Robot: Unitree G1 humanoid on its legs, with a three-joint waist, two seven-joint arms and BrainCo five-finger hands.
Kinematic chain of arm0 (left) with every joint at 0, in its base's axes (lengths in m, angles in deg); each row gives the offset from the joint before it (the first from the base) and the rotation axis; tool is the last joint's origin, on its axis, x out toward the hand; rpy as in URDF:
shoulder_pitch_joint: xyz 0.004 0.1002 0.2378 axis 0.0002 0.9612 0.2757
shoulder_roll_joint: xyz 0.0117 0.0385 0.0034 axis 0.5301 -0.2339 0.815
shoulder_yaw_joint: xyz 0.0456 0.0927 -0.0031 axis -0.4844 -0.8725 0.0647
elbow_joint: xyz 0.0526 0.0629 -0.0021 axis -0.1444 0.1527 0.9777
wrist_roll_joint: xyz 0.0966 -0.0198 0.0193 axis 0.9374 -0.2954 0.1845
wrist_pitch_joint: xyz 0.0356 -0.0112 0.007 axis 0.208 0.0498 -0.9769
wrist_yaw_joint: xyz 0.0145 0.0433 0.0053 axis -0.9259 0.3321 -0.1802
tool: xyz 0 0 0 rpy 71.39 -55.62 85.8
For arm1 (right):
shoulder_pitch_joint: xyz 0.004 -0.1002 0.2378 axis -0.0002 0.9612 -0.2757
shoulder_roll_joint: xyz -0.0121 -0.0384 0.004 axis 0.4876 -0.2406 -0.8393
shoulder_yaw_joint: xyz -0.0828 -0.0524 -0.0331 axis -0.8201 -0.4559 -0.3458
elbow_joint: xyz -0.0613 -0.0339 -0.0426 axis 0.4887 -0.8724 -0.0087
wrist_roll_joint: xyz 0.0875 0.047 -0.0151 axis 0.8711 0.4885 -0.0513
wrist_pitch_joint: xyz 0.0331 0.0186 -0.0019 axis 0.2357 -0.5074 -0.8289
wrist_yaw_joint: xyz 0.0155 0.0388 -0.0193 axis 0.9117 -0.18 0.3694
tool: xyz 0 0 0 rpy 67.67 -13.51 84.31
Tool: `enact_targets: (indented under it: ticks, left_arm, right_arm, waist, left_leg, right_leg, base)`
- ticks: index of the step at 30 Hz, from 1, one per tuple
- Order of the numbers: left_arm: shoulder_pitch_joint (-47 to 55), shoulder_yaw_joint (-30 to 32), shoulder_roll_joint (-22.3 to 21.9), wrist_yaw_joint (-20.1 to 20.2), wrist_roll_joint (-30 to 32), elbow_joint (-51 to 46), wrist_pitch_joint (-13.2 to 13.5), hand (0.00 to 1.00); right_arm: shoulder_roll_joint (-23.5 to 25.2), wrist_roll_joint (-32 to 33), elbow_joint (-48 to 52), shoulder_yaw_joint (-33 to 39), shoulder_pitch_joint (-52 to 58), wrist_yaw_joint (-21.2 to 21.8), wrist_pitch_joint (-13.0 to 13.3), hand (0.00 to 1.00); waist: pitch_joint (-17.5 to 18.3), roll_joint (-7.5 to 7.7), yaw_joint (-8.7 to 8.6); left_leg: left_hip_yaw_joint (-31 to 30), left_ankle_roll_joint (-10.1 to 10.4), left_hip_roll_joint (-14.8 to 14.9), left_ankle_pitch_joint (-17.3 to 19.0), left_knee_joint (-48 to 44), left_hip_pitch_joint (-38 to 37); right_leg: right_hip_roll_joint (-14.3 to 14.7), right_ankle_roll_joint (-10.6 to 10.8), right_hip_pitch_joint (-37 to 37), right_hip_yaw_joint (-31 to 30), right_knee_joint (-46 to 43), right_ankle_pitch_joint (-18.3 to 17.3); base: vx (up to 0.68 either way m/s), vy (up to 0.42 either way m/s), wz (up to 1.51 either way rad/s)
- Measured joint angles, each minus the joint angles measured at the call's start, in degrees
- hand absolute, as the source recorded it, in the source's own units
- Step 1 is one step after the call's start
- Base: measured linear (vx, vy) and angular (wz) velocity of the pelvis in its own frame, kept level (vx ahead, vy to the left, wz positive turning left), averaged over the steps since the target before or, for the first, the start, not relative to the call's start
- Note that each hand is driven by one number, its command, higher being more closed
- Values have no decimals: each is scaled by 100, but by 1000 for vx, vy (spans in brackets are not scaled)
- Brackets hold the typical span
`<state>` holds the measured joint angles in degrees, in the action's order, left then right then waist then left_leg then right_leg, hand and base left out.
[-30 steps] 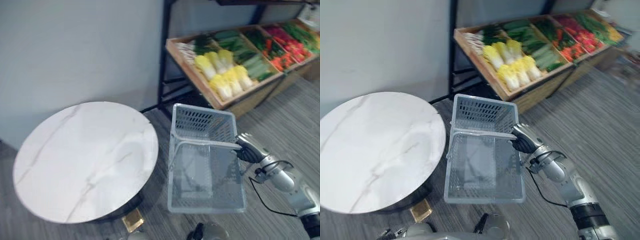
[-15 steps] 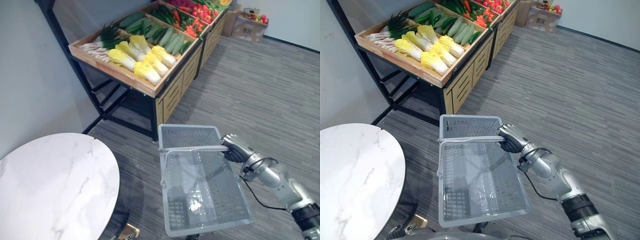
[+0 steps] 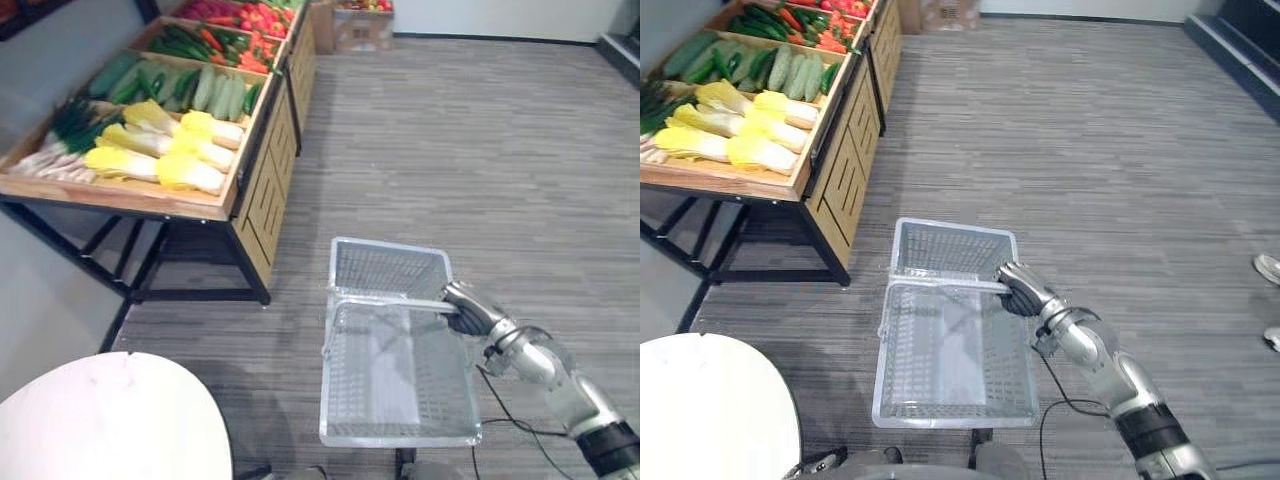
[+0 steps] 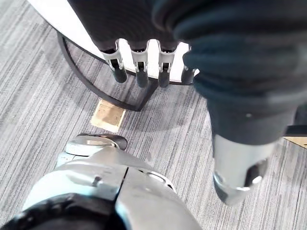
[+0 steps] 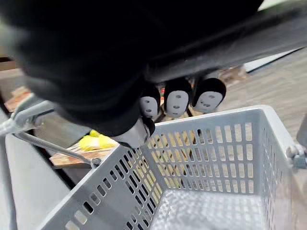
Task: Pick vegetable in the basket
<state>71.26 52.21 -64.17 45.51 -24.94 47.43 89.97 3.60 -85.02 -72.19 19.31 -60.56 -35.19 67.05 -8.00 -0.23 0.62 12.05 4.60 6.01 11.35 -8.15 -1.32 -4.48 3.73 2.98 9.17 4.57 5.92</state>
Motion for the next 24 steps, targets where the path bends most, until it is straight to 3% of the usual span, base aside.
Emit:
enact_targets:
  ticks: [6, 12, 18, 20, 23, 24]
  left_arm:
    - [9, -84, -36, 9, 8, 5, 66, 0]
    - [28, -119, 10, 24, 60, 10, 105, 0]
    - [18, -195, 44, 33, 58, -19, 92, 0]
    - [32, -182, 48, -1, 59, -80, 84, 0]
    - [57, -176, 33, -86, 270, -100, 22, 0]
    - [130, -123, 40, -117, 290, -99, 16, 0]
  right_arm:
    - [66, 1, -521, 758, 596, -287, -22, 100]
    - [121, 0, -910, 916, 873, -500, -20, 100]
    - [392, 0, -912, 964, 893, -672, -17, 100]
    - [454, -2, -913, 963, 894, -671, -17, 100]
    - [436, 3, -866, 975, 891, -662, -8, 100]
    - [451, 4, -743, 944, 891, -632, 20, 100]
  waist:
    - [46, -125, -73]
    - [89, -58, -189]
    - [116, 4, -200]
    - [81, -34, -192]
    - [13, -231, -190]
    - [-8, -267, -162]
  left_leg:
    - [-14, 0, -51, -1, 122, -224]
    - [-4, -5, -76, -1, 210, -379]
    - [130, -14, 16, 69, 61, -366]
    - [120, 11, 182, 293, -349, -259]
    - [119, -7, 568, 719, -996, -82]
    - [149, -40, 654, 807, -1238, -50]
  right_leg:
    - [1, 8, -134, -15, 70, 72]
    - [27, 14, -242, -77, 137, 78]
    - [89, -28, -167, -193, 23, 42]
    - [175, -88, -102, -172, -293, -156]
    - [376, -230, 127, -16, -1254, -664]
    - [337, -311, 389, 148, -2205, -1145]
  base:
    - [54, 25, -4]
    - [-11, -3, -4]
    - [-47, -22, -13]
    - [-44, -34, -1]
    - [-38, -82, 0]
    - [53, -131, 12]
